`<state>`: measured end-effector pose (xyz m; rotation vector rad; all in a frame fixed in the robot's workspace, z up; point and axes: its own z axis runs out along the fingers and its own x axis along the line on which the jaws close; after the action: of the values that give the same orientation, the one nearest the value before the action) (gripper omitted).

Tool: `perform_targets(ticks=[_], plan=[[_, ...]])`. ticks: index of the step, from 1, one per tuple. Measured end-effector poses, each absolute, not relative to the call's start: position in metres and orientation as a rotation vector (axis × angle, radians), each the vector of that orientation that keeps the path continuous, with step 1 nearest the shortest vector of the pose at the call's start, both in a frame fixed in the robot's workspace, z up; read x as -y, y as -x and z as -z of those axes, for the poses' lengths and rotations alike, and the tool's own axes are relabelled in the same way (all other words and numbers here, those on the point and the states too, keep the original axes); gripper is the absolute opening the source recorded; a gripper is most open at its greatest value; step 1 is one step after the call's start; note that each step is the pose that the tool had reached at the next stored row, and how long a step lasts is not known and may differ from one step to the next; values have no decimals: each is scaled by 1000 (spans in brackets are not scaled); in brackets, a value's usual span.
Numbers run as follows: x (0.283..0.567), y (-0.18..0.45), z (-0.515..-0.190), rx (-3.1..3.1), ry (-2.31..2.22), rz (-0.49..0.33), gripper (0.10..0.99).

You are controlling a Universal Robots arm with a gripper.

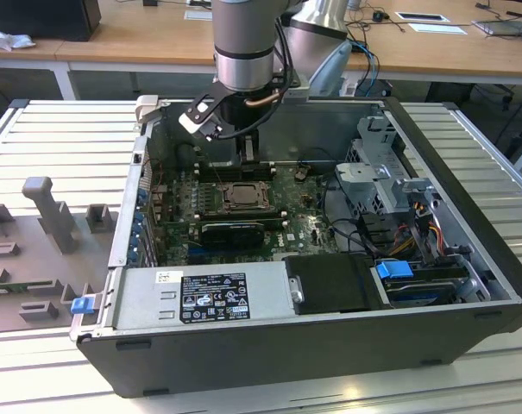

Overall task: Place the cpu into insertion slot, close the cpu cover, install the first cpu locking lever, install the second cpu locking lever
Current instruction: 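Close the cpu cover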

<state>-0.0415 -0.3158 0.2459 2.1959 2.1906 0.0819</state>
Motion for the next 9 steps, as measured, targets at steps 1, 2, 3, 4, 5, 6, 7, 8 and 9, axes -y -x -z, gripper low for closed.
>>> perform_targets(ticks=[1,2,3,4,5,6,7,8,9], plan=[[316,42,-246,-2190,-2196,-82,106],[316,42,-246,-2190,-2196,-82,106],[316,43,-246,-2190,-2196,-82,106],[316,43,-246,-2190,-2196,-82,106],[316,44,-246,-2190,-2196,-82,106],[316,44,-246,-2190,-2196,-82,106],[316,44,-246,-2190,-2196,-82,106],[316,44,-245,-2191,-2196,-82,106],[316,44,-245,-2190,-2196,-82,106]])
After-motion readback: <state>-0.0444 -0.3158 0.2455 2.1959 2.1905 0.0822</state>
